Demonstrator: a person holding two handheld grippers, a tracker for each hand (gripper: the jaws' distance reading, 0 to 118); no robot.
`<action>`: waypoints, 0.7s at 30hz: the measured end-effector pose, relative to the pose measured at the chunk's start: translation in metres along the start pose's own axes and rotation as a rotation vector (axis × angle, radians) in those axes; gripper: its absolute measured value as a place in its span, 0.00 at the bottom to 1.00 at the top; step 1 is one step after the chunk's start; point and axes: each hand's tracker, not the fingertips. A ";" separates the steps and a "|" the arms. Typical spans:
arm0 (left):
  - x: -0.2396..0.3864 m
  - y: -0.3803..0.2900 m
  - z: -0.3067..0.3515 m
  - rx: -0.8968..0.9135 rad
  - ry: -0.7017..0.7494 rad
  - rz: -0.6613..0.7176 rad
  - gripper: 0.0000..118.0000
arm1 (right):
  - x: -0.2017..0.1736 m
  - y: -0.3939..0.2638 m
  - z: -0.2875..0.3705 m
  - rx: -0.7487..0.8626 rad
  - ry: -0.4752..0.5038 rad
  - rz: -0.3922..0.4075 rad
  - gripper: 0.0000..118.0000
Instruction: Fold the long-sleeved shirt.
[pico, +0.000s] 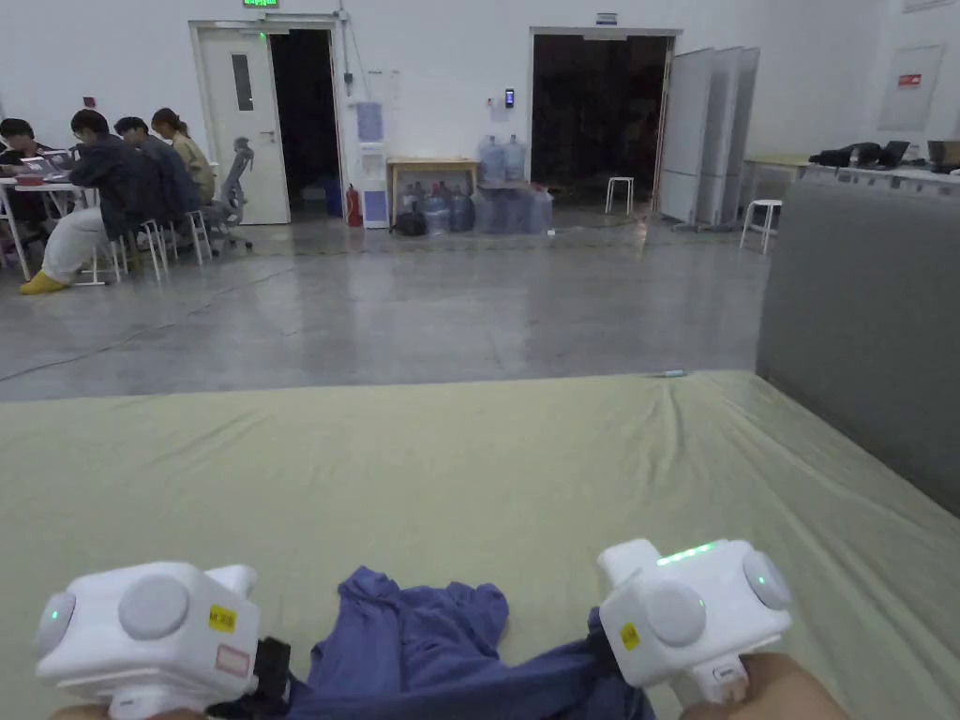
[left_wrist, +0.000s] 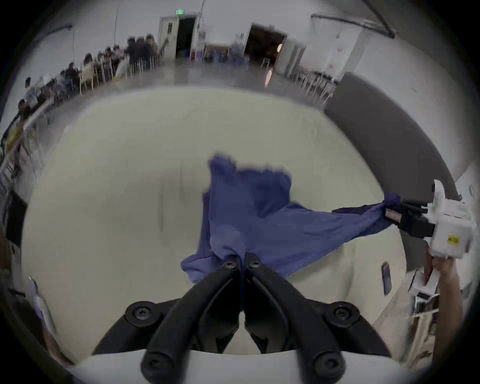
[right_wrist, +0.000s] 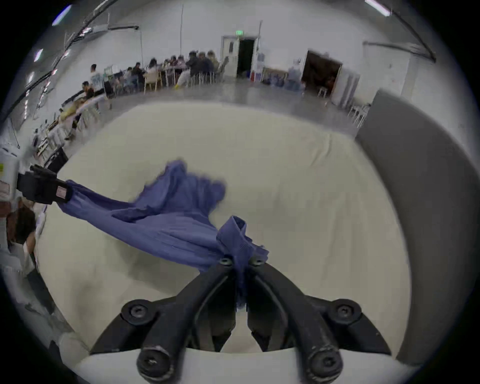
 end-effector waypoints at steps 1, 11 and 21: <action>0.008 -0.027 0.008 0.027 -0.029 0.046 0.00 | -0.003 -0.016 -0.001 -0.010 0.020 -0.002 0.01; 0.020 -0.181 0.091 0.038 -0.049 -0.080 0.00 | -0.035 -0.146 0.086 -0.021 0.126 0.093 0.01; 0.009 -0.277 0.055 -0.178 -0.043 -0.039 0.00 | -0.071 -0.248 0.059 -0.225 0.142 0.075 0.01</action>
